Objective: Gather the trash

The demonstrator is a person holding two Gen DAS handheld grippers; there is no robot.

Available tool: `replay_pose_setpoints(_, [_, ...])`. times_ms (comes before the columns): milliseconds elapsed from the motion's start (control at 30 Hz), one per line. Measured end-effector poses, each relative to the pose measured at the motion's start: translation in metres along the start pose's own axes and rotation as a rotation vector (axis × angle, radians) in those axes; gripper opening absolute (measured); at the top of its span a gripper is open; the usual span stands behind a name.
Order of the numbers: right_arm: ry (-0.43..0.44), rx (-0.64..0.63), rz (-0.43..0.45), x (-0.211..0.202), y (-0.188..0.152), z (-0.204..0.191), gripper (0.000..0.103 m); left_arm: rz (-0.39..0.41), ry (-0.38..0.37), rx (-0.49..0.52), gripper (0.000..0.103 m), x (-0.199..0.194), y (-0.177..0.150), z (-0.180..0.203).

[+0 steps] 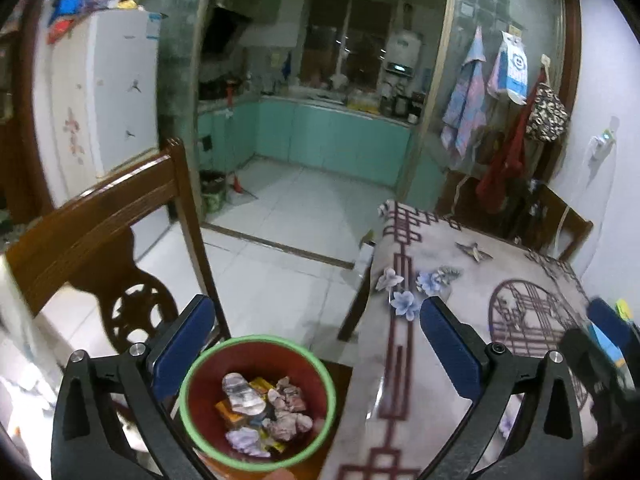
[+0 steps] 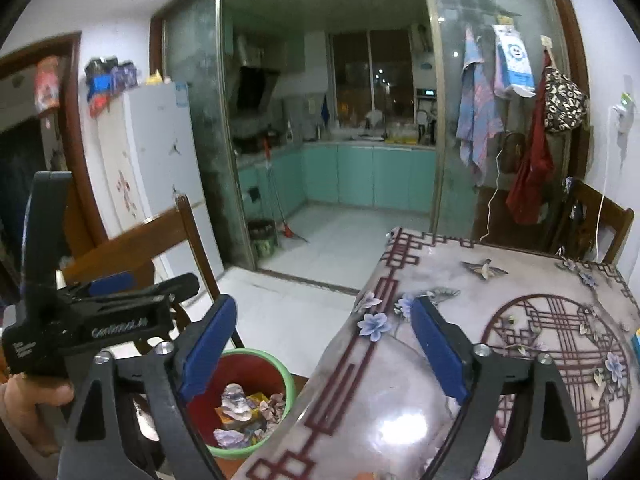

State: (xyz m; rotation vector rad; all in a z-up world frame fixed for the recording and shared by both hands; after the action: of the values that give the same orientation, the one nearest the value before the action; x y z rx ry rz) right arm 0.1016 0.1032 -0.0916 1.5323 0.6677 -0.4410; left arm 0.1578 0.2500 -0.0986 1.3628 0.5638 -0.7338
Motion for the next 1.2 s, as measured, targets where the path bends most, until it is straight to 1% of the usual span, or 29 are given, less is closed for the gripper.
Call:
replay_pose_setpoints(33, [0.009, -0.002, 0.008, -0.009, -0.004, 0.008, 0.097, 0.018, 0.040, -0.001, 0.103, -0.006, -0.003, 0.007])
replay_pose_setpoints(100, [0.005, -0.003, 0.022, -0.023, -0.012, 0.022, 0.097, 0.042, 0.081, -0.005, 0.103, -0.014, -0.010, 0.017])
replay_pose_setpoints(167, [0.001, 0.007, 0.052, -0.040, -0.021, 0.039, 0.097, 0.028, 0.072, -0.009, 0.103, -0.018, -0.017, 0.027])
replay_pose_setpoints(300, [-0.012, 0.044, 0.040, -0.062, -0.034, 0.075, 0.097, 0.011, 0.054, -0.045, 0.103, -0.025, -0.029, 0.043])
replay_pose_setpoints(400, [-0.028, 0.044, 0.046, -0.077, -0.039, 0.093, 0.097, 0.007, 0.059, -0.041, 0.103, -0.030, -0.035, 0.057])
replay_pose_setpoints(500, [-0.038, 0.047, 0.051, -0.090, -0.043, 0.109, 0.097, 0.020, 0.074, -0.032, 0.103, -0.037, -0.039, 0.068])
replay_pose_setpoints(633, [-0.031, 0.068, 0.053, -0.105, -0.049, 0.130, 0.097, 0.025, 0.080, -0.031, 0.103, -0.042, -0.043, 0.080])
replay_pose_setpoints(900, [-0.028, 0.098, 0.047, -0.115, -0.053, 0.155, 0.097, 0.017, 0.099, -0.015, 0.103, -0.044, -0.048, 0.097])
replay_pose_setpoints(1067, [-0.011, 0.117, 0.049, -0.118, -0.049, 0.160, 0.097, 0.016, 0.107, -0.007, 0.103, -0.045, -0.048, 0.103])
replay_pose_setpoints(1200, [-0.016, 0.113, 0.049, -0.118, -0.047, 0.159, 0.097, 0.016, 0.113, 0.001, 0.103, -0.045, -0.048, 0.108])
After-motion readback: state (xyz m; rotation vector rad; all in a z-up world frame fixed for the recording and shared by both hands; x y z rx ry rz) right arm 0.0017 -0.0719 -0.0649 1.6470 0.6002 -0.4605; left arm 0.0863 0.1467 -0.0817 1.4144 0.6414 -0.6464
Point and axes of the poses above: each gripper's, at about its wrist camera, not at the fingertips, and x roughly the way its jaws point, z to its right, y to its top, the point moved 7 cm from there along x, roughly the way its jaws point, and after that the axes turned 13 degrees about -z, right-handed, at the moved point
